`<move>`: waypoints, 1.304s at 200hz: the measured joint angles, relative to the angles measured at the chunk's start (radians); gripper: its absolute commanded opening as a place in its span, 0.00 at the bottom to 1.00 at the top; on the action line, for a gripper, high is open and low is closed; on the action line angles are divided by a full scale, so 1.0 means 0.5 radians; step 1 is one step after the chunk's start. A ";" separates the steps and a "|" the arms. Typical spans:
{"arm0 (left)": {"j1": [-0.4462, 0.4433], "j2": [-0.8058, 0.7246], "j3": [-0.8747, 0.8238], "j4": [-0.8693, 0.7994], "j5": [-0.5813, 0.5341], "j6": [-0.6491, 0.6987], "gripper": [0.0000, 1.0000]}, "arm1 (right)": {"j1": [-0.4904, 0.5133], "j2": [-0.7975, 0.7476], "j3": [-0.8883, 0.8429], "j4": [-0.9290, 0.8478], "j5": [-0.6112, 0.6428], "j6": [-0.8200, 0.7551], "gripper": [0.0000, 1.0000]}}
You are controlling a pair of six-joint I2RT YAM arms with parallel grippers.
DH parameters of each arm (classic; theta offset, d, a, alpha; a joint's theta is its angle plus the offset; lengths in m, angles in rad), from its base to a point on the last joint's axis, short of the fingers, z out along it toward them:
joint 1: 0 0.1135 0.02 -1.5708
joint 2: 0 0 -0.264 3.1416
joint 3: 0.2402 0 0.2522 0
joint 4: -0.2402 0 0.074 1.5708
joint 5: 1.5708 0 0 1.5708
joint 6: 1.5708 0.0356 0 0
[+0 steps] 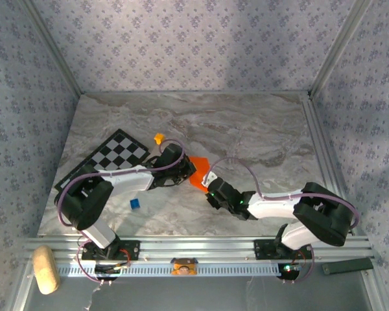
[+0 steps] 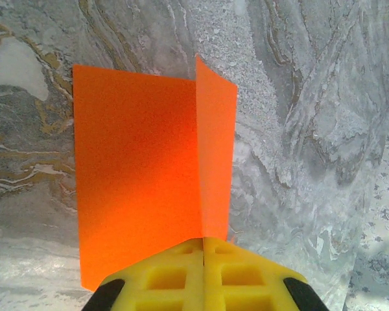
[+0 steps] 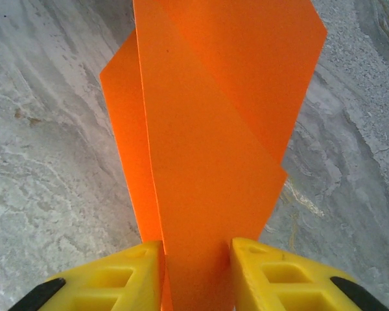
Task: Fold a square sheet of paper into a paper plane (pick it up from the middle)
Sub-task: Fourth fold the wing at the center of the table.
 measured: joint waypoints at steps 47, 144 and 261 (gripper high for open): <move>0.000 -0.005 0.000 -0.002 0.000 0.001 0.04 | 0.000 0.002 -0.001 0.008 0.008 0.000 0.25; 0.000 -0.005 0.000 -0.018 -0.001 0.001 0.05 | -0.020 0.001 0.000 0.012 -0.040 0.010 0.18; 0.000 -0.005 0.000 -0.025 -0.001 0.002 0.05 | -0.056 0.002 0.022 -0.002 -0.137 0.092 0.15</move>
